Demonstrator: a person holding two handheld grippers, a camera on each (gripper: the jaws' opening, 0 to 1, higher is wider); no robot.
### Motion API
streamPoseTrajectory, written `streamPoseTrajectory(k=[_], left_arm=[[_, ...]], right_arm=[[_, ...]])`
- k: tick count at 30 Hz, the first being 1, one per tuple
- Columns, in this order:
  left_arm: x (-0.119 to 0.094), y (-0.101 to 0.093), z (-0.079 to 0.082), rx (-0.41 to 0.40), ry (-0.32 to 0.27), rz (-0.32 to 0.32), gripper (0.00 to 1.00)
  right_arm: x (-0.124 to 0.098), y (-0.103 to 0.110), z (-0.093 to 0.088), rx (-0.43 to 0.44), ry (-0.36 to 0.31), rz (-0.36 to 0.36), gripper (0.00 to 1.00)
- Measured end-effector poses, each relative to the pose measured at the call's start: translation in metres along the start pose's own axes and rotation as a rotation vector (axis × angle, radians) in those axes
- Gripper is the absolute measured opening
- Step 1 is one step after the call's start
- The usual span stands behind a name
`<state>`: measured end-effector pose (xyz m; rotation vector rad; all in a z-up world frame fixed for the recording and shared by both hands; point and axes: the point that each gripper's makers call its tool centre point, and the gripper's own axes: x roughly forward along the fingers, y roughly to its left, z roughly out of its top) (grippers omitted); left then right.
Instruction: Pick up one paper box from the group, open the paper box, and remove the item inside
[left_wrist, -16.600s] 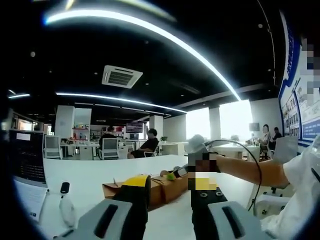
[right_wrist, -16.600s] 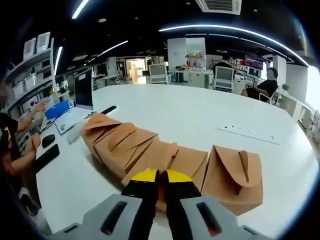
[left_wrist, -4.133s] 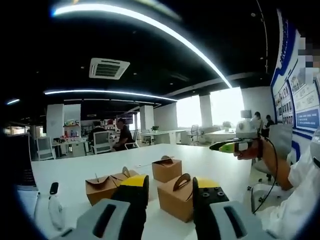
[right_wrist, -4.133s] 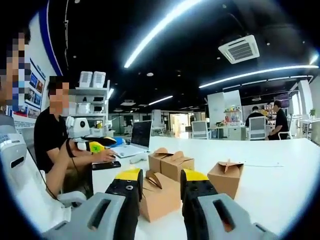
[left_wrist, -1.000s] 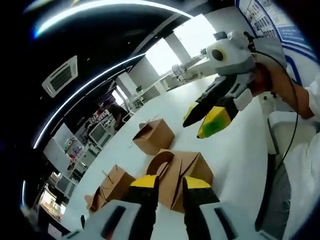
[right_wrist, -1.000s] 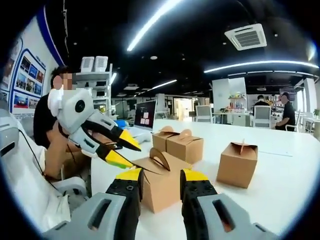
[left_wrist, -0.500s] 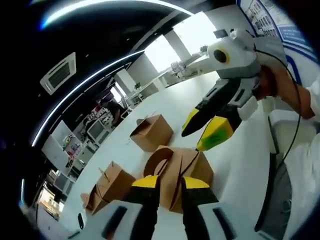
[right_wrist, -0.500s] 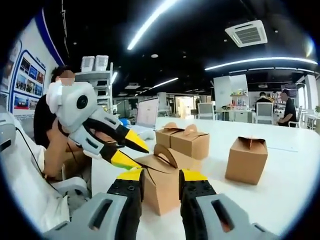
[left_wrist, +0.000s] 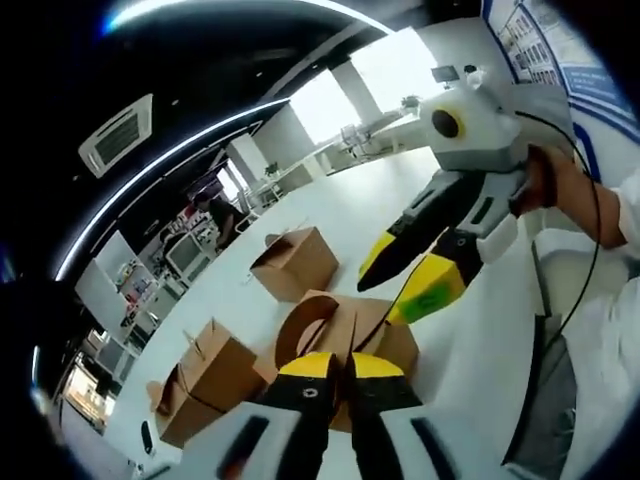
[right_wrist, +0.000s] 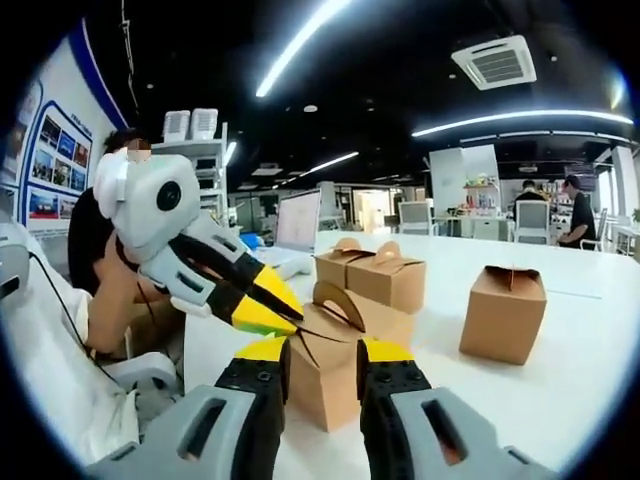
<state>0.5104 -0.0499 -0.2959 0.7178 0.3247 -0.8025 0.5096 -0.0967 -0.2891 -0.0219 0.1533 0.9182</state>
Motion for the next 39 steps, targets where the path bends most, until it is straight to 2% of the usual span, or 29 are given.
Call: streamPoseTrajectory(k=[11, 17, 27, 39], left_arm=[[0.0004, -0.0007, 0.0002, -0.006, 0.004, 0.006, 0.07], [0.0003, -0.0018, 0.0007, -0.004, 0.001, 0.011, 0.06], [0.0005, -0.0016, 0.0008, -0.067, -0.038, -0.009, 0.04], [0.0006, 0.0021, 0.0024, -0.216, -0.110, -0.091, 0.04]], right_arm=[[0.0028, 0.0019, -0.0032, 0.000, 0.003, 0.007, 0.28], [0.0036, 0.0021, -0.0046, -0.063, 0.016, -0.013, 0.26], [0.0034, 0.0015, -0.0049, -0.084, 0.023, -0.019, 0.26], [0.0031, 0.0011, -0.0050, -0.080, 0.020, -0.017, 0.26]])
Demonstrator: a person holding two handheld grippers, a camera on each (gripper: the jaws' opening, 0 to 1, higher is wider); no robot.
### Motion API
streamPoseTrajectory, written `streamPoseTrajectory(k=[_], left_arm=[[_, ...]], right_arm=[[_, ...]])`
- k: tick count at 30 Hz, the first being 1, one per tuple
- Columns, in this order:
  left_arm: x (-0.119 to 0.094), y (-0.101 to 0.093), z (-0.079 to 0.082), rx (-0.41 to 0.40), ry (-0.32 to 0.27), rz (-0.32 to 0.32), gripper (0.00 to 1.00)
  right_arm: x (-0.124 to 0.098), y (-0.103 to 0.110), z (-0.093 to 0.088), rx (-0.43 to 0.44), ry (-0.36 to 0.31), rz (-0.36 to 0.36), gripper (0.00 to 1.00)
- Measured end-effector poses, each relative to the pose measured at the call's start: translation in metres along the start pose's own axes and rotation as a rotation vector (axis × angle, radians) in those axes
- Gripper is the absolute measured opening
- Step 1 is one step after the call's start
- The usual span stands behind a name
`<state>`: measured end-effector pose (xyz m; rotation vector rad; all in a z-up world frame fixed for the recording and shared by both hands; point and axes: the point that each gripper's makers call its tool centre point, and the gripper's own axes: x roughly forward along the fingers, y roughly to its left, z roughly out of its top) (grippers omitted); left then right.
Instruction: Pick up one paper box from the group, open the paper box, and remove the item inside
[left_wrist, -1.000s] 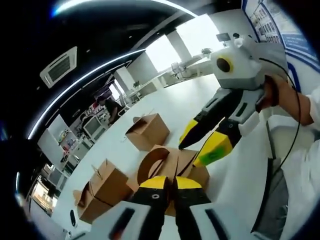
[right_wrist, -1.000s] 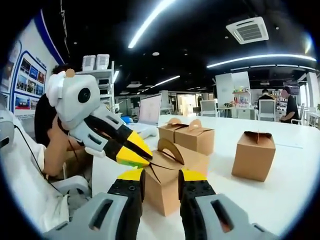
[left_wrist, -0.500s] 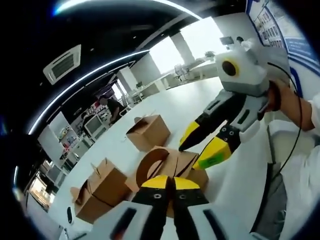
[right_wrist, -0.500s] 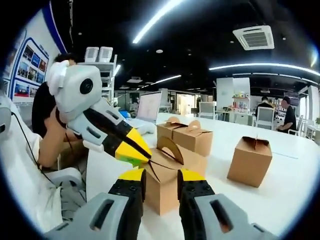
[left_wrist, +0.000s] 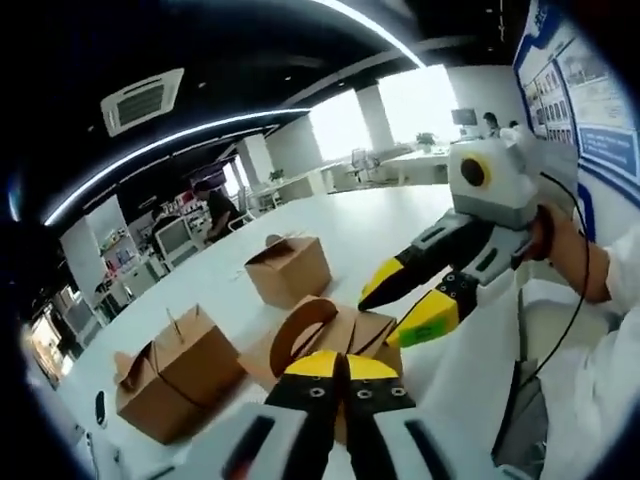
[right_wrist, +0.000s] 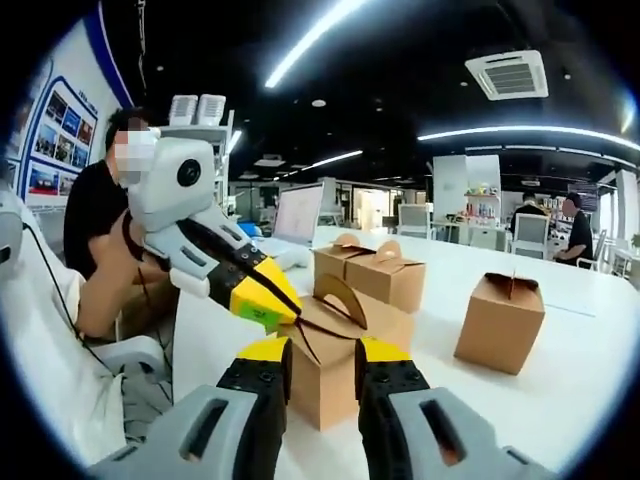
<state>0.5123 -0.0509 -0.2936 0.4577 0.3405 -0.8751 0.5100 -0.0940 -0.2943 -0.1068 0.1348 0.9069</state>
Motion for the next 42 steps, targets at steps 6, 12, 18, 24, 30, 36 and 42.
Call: streamPoseTrajectory(k=[6, 12, 18, 24, 30, 36, 42], left_arm=[[0.001, 0.000, 0.001, -0.034, -0.024, -0.008, 0.03], [0.001, 0.001, 0.002, -0.037, -0.040, -0.007, 0.03], [-0.001, 0.002, 0.004, -0.057, -0.062, -0.010, 0.03], [-0.001, 0.003, 0.004, -0.091, -0.080, -0.020, 0.03], [-0.001, 0.003, 0.004, -0.102, -0.084, -0.026, 0.03], [-0.003, 0.005, 0.004, -0.144, -0.106, -0.033, 0.03], [-0.012, 0.013, 0.013, -0.147, -0.137, -0.011, 0.03]], right_arm=[[0.000, 0.000, 0.000, -0.003, 0.001, -0.002, 0.26], [0.000, 0.000, 0.000, -0.007, 0.003, -0.002, 0.26], [0.000, 0.000, 0.000, -0.005, 0.002, -0.003, 0.26], [0.000, -0.001, 0.000, -0.005, 0.002, -0.004, 0.26], [0.001, 0.000, 0.000, -0.010, 0.003, -0.004, 0.26], [0.002, 0.001, 0.000, -0.011, 0.001, -0.002, 0.26], [0.003, 0.001, 0.000, -0.014, 0.000, 0.002, 0.26]])
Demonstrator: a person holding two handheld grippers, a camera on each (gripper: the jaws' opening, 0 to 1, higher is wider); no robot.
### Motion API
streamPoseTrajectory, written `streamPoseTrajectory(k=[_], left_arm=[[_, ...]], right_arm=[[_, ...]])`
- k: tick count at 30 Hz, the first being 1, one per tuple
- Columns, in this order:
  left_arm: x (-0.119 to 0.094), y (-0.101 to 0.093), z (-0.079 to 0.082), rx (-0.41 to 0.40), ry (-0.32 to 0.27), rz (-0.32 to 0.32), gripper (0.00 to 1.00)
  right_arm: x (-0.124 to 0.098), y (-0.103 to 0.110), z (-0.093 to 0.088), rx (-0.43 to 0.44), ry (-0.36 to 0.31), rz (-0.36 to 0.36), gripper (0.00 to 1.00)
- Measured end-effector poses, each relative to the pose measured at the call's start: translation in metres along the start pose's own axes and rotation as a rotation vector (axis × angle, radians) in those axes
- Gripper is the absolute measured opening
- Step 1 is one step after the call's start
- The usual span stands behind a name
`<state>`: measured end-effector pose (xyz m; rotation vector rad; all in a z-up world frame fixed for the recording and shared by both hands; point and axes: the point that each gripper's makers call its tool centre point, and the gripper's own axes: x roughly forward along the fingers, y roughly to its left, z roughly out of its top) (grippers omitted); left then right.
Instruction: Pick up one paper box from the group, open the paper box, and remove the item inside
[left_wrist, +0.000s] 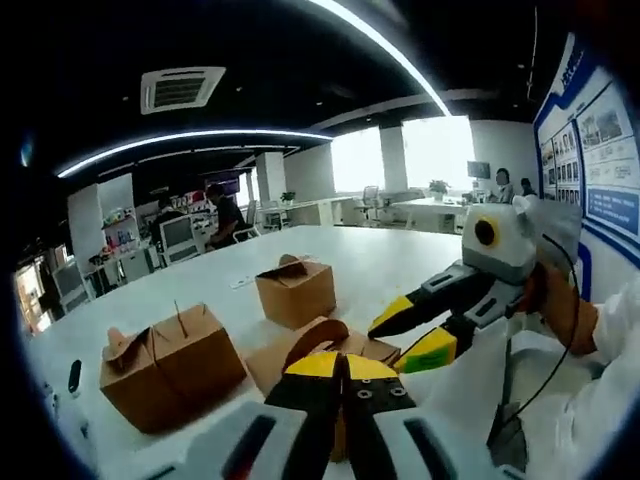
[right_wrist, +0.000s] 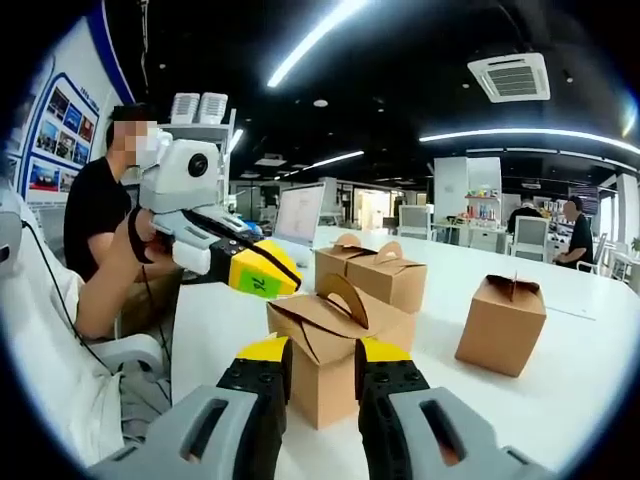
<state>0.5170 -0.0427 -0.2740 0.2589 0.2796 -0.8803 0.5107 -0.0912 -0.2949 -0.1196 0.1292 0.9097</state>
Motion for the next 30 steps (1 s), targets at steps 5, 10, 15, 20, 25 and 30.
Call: streamPoseTrajectory(k=[5, 10, 15, 20, 25, 30], left_arm=[[0.007, -0.003, -0.012, 0.162, 0.081, 0.031, 0.09], [0.004, -0.011, -0.013, 0.378, 0.150, 0.086, 0.23], [0.003, -0.013, 0.004, 0.542, 0.169, 0.192, 0.22], [0.013, -0.019, -0.002, 0.633, 0.247, 0.191, 0.22], [0.017, -0.016, -0.001, 0.644, 0.262, 0.203, 0.21], [0.019, -0.016, -0.006, 0.628, 0.284, 0.186, 0.18]], right_arm=[[0.000, 0.000, 0.000, -0.003, 0.002, -0.003, 0.26], [0.000, 0.000, 0.000, -0.002, 0.002, -0.001, 0.26], [-0.001, 0.000, 0.000, -0.004, 0.001, -0.001, 0.26], [-0.001, 0.001, 0.000, -0.007, 0.002, 0.000, 0.26], [-0.001, 0.001, 0.000, -0.010, 0.003, 0.000, 0.26], [-0.001, 0.001, 0.000, -0.010, 0.003, 0.001, 0.26]])
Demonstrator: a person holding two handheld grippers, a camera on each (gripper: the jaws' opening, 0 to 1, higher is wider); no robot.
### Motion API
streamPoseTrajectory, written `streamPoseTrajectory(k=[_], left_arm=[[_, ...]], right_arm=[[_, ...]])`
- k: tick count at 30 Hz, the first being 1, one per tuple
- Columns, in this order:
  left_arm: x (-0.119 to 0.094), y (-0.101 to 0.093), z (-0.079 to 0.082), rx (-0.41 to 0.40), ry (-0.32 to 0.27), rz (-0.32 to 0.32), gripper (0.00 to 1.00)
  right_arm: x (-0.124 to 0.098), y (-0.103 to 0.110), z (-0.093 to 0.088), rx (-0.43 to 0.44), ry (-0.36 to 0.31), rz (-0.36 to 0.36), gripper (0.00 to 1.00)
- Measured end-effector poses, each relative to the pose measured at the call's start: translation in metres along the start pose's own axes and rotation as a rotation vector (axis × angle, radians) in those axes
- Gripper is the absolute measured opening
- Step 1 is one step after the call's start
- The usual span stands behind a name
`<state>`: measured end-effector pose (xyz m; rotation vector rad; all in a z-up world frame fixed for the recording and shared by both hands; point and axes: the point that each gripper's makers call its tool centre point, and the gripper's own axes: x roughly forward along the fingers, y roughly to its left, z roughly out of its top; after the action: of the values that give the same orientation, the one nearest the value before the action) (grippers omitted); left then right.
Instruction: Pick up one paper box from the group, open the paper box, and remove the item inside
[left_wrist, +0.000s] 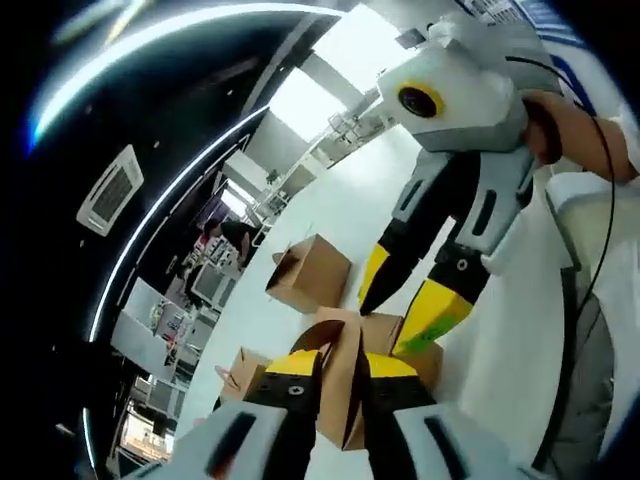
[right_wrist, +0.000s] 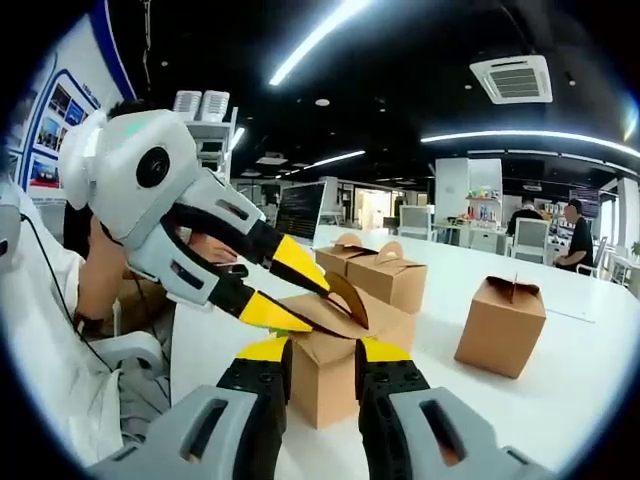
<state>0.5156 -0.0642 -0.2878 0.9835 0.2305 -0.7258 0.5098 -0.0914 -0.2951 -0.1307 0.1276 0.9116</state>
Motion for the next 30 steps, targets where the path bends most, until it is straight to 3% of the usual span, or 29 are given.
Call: streamPoseTrajectory(k=[9, 12, 20, 25, 30], left_arm=[[0.008, 0.003, -0.002, -0.016, 0.015, -0.038, 0.16], [0.008, -0.001, 0.000, -0.029, 0.018, -0.049, 0.16], [0.014, -0.007, 0.003, -0.050, -0.010, -0.040, 0.08], [0.015, -0.006, 0.005, -0.012, -0.003, -0.007, 0.06], [0.016, -0.003, 0.004, -0.039, -0.017, -0.008, 0.04]], right_arm=[[0.001, -0.002, 0.000, 0.006, -0.007, -0.009, 0.26], [0.001, -0.007, -0.001, 0.002, -0.002, -0.035, 0.21], [0.003, -0.005, -0.001, 0.015, -0.007, -0.033, 0.20], [0.004, -0.005, -0.001, 0.011, -0.006, -0.035, 0.20], [0.004, -0.005, -0.001, 0.004, -0.003, -0.040, 0.21]])
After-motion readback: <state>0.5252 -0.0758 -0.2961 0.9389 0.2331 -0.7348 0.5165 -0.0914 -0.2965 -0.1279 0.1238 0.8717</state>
